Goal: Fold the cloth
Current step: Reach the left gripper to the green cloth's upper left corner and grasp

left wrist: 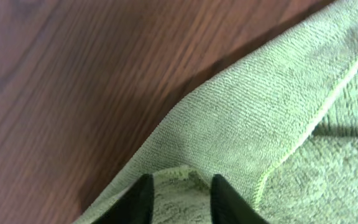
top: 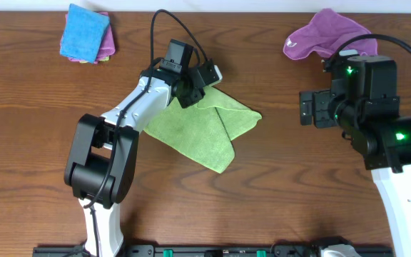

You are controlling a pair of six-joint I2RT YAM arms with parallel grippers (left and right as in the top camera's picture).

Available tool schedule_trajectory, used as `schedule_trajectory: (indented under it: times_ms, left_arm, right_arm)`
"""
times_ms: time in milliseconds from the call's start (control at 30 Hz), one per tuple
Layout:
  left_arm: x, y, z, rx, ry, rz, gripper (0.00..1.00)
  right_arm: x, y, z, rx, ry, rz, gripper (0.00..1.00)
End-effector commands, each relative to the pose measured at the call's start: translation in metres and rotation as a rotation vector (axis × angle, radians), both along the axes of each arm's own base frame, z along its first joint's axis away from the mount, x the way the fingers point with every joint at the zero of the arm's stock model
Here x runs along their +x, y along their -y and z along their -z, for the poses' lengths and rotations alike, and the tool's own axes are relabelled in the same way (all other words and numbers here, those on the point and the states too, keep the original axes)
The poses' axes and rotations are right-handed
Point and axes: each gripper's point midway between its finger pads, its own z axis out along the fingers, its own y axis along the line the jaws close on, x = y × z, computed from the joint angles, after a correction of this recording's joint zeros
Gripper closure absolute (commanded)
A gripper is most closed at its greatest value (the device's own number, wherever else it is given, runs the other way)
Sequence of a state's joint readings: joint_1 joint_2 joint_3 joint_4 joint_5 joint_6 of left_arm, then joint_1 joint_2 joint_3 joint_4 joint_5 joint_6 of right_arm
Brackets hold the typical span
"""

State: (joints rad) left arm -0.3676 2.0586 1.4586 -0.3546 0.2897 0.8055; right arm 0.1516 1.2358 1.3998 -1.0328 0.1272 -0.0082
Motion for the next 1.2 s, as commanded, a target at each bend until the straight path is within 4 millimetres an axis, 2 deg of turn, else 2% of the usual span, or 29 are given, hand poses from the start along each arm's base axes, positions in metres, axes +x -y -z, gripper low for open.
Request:
schedule_trajectory:
  times_ms: [0,200,500,567,667,767,867,1000,1100,1167]
  left_arm:
    - [0.004,0.003,-0.005,-0.018,0.008,0.005,0.78]
    - [0.004,0.003,-0.005,-0.017,0.008,0.004,0.94]
    - [0.006,-0.001,-0.006,-0.031,0.004,-0.013,0.93]
    - [0.006,-0.001,-0.006,-0.044,-0.008,-0.036,0.59]
    - [0.007,0.000,-0.007,-0.050,-0.010,-0.046,0.41]
    - [0.006,0.006,-0.009,-0.081,-0.014,-0.027,0.39]
    - [0.005,0.011,-0.006,-0.114,-0.034,-0.030,0.43]
    - [0.003,0.010,0.011,-0.106,-0.068,-0.040,0.54]
    - [0.002,0.010,0.017,-0.102,-0.078,-0.041,0.66]
    - [0.004,0.010,0.016,-0.104,-0.073,-0.041,0.78]
  right_arm:
    - [-0.001,0.004,-0.006,0.009,0.015,0.022,0.01]
    - [-0.001,0.004,-0.006,0.009,0.015,0.022,0.01]
    - [-0.001,0.004,-0.005,0.009,0.012,0.022,0.01]
    - [-0.001,0.004,-0.005,0.009,0.012,0.022,0.01]
    - [-0.001,0.004,-0.005,0.009,0.012,0.022,0.01]
    - [-0.001,0.004,-0.005,0.009,0.012,0.022,0.01]
    - [-0.001,0.004,-0.005,0.009,0.012,0.022,0.01]
    - [-0.001,0.004,-0.005,0.008,0.012,0.022,0.01]
    - [-0.001,0.004,-0.005,0.009,0.012,0.022,0.01]
    - [-0.001,0.004,-0.005,0.009,0.012,0.022,0.01]
